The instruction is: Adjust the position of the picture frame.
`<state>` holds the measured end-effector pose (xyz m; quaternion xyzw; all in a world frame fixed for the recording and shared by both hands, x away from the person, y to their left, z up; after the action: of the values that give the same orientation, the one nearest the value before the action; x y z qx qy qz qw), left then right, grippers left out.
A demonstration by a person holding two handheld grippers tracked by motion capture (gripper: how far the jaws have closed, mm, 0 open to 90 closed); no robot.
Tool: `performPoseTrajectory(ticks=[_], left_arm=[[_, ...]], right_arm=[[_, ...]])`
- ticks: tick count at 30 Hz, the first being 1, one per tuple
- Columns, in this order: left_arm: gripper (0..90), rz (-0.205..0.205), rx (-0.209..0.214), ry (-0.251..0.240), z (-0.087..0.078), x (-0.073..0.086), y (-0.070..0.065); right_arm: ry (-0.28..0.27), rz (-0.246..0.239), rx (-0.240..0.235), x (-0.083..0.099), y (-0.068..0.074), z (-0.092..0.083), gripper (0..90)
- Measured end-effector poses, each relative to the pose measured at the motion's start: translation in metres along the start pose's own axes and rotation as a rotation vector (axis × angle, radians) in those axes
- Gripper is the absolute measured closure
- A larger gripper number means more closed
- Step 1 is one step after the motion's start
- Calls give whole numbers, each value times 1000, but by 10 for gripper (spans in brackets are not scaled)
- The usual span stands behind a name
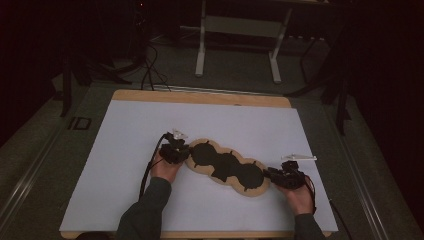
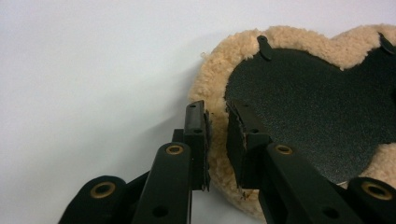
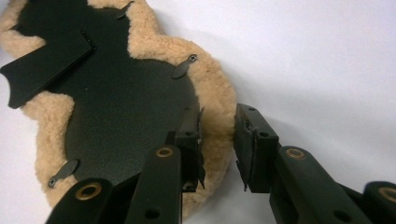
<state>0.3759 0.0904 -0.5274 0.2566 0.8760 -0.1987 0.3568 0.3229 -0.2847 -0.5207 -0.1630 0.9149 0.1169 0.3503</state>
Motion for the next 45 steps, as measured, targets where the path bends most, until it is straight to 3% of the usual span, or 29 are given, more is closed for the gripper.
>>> performPoseTrajectory(ticks=[2, 7, 12, 16, 29, 32, 34, 36, 41, 45], left_arm=[[790, -8, -7, -1, -3, 3, -1], [788, -15, -23, -9, -11, 12, -4], [788, -40, -32, -23, -15, 17, -6], [789, -52, -54, -26, -18, 20, -9], [783, -91, -86, -56, -36, 42, -15], [779, -119, -71, -59, -42, 47, -15], [768, -131, -39, -69, -45, 48, -12], [698, -157, -15, -99, -50, 50, -8], [655, -108, -38, -96, -63, 59, -2], [765, -113, -66, -79, -67, 64, 1]], right_arm=[[-3, -10, 6, -1, 2, 1, 720], [-21, -7, 9, -1, 2, 0, 611], [-48, -44, -4, -1, 5, -5, 608], [-75, -45, -11, -2, 4, -12, 636], [-10, -48, 28, 6, 6, -7, 651], [4, -47, 35, 7, 6, -5, 658], [9, -44, 38, 8, 6, -5, 669], [13, -43, 42, 8, 6, -5, 674], [16, -20, 54, 9, 3, -6, 740], [48, -22, 56, 11, 5, -3, 831]])
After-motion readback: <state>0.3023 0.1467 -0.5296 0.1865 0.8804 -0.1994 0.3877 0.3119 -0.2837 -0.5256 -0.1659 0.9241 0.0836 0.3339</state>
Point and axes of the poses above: each handheld gripper's, and its own axes: z roughly forward along the jaws, x roughly out of its underside, y roughly to its left, the point moved 1 cm from there along z, roughly forward along the jaws, and after that the axes turned 8 degrees about x, right-handed, at the moved point
